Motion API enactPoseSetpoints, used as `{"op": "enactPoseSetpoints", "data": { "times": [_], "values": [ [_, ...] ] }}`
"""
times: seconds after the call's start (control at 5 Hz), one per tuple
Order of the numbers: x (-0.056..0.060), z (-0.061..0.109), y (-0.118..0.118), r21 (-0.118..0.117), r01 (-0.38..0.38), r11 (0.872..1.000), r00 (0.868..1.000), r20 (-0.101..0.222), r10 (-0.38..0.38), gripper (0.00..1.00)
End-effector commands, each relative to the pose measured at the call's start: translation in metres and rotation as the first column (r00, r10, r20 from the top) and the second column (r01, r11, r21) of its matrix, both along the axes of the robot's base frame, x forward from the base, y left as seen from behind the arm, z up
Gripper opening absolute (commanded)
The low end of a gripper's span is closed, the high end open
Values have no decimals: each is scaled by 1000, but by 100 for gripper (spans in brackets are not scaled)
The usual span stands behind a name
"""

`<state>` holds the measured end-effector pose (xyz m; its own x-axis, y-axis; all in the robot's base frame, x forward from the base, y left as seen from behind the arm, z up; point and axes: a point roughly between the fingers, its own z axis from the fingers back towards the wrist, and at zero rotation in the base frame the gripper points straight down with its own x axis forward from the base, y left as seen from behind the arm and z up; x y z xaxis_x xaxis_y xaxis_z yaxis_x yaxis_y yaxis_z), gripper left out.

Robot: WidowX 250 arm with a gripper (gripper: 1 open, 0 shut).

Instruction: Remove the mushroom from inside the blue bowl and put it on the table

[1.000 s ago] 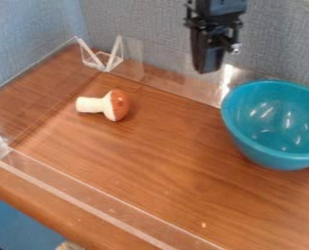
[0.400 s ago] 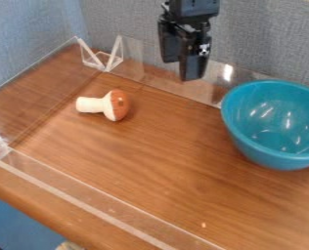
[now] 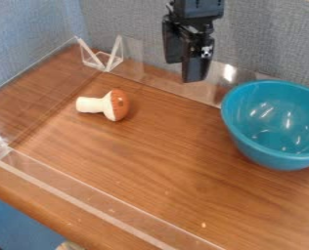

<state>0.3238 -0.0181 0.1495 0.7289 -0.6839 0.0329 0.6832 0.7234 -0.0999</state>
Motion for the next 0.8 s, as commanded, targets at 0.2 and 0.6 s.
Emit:
{"op": "enactPoseSetpoints", "data": {
  "times": [0.2, 0.6],
  "values": [
    [-11, 10, 12, 17, 41, 999, 998, 49, -42, 100],
    [-19, 4, 12, 35, 43, 998, 998, 47, -44, 100]
  ]
}}
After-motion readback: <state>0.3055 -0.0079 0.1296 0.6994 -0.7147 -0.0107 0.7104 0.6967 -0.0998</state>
